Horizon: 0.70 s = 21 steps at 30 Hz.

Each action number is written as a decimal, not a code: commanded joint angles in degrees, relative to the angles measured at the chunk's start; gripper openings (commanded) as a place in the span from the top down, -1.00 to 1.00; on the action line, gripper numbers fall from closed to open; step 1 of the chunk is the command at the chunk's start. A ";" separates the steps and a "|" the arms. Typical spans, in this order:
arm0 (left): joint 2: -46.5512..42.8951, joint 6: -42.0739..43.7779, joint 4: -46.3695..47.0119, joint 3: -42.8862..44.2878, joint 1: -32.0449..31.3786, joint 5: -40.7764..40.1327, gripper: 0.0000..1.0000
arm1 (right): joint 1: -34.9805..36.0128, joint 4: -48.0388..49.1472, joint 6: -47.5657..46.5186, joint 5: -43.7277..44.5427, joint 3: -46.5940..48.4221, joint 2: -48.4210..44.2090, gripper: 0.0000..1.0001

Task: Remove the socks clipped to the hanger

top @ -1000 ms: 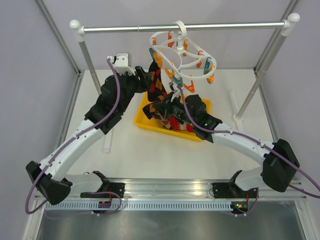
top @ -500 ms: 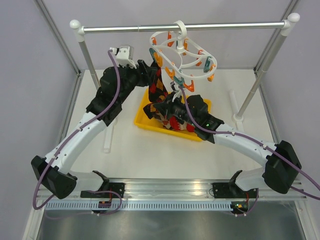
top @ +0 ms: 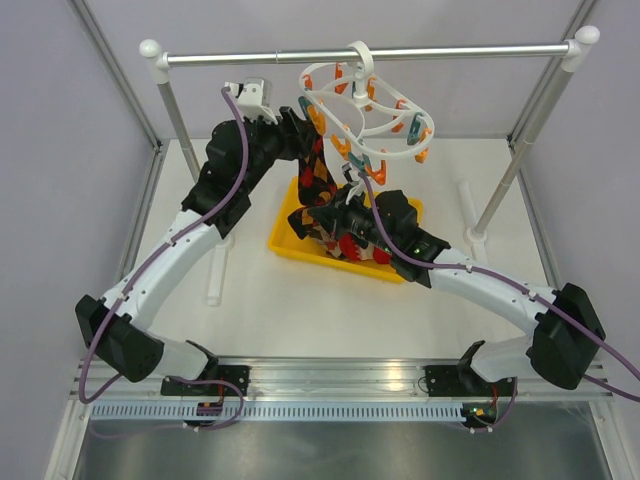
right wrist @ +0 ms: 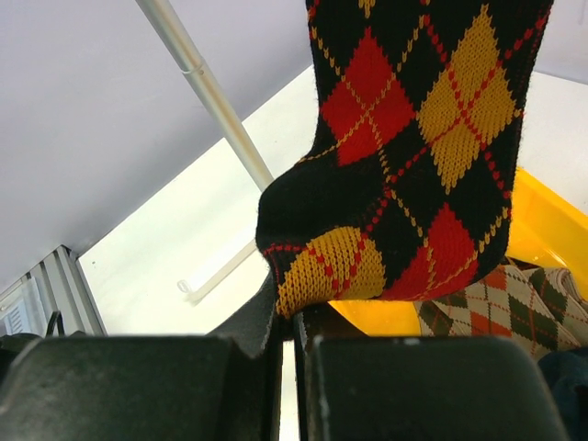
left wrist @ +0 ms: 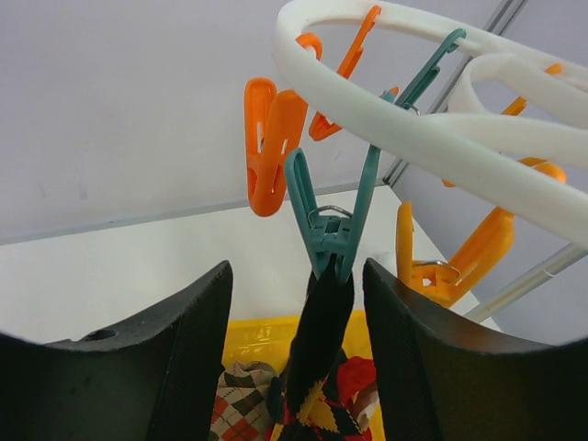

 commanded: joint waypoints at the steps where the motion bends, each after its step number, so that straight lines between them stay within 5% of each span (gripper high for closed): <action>1: 0.70 -1.23 4.69 2.71 0.26 0.79 -0.25 | 0.19 0.43 -0.59 -0.04 0.00 -1.73 0.89; 21: 3.33 -1.23 12.43 3.59 0.35 -0.97 -0.24 | 0.10 -0.18 -0.24 -0.21 -1.23 -2.61 0.89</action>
